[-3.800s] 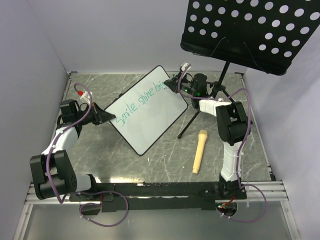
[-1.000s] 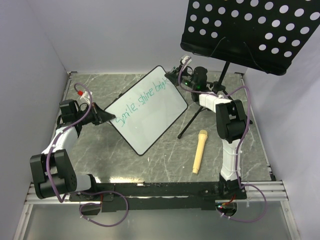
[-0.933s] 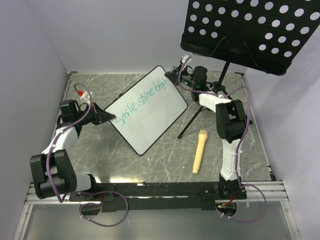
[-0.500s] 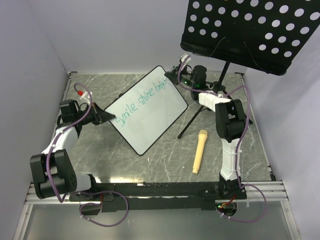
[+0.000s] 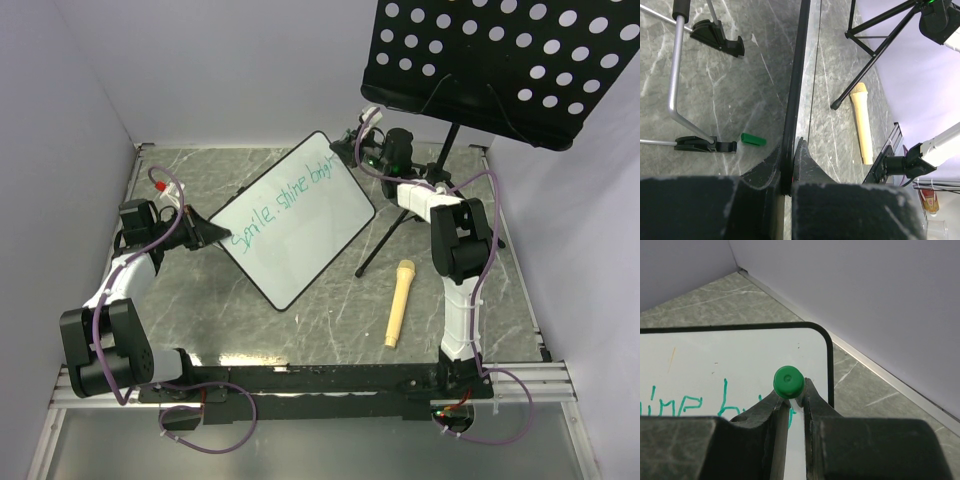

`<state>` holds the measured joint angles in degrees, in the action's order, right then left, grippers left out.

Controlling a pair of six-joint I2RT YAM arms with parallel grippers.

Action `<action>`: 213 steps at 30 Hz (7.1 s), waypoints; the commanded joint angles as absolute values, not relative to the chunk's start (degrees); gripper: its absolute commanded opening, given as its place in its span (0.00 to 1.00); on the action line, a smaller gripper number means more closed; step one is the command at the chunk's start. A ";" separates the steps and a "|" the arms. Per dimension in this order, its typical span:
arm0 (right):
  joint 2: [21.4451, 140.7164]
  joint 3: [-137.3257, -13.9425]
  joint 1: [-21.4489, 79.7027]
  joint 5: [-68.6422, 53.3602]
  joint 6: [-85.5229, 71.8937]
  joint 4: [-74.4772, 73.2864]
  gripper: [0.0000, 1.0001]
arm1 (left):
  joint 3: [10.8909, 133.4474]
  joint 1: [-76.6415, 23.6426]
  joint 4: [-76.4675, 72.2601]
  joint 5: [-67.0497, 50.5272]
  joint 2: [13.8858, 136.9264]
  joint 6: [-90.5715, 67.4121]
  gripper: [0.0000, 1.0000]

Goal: Write a sentence on the whiteboard
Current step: Pick up the sentence from the whiteboard.

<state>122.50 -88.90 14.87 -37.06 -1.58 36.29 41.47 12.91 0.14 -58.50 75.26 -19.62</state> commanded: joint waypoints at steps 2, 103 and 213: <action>123.31 -91.23 14.94 -36.04 -0.44 36.83 0.00 | 41.13 12.83 -1.14 -46.05 75.85 -6.94 0.01; 125.59 -94.30 14.41 -37.18 -1.23 35.95 0.00 | 40.78 12.74 -0.79 -46.41 75.32 -6.59 0.01; 125.95 -96.77 14.85 -36.21 -2.90 37.09 0.00 | 41.04 12.83 -0.70 -46.76 75.76 -6.42 0.01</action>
<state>124.92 -94.21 14.39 -35.40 -3.33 36.34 41.47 12.95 0.27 -58.67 75.26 -19.55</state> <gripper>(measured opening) 0.190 0.070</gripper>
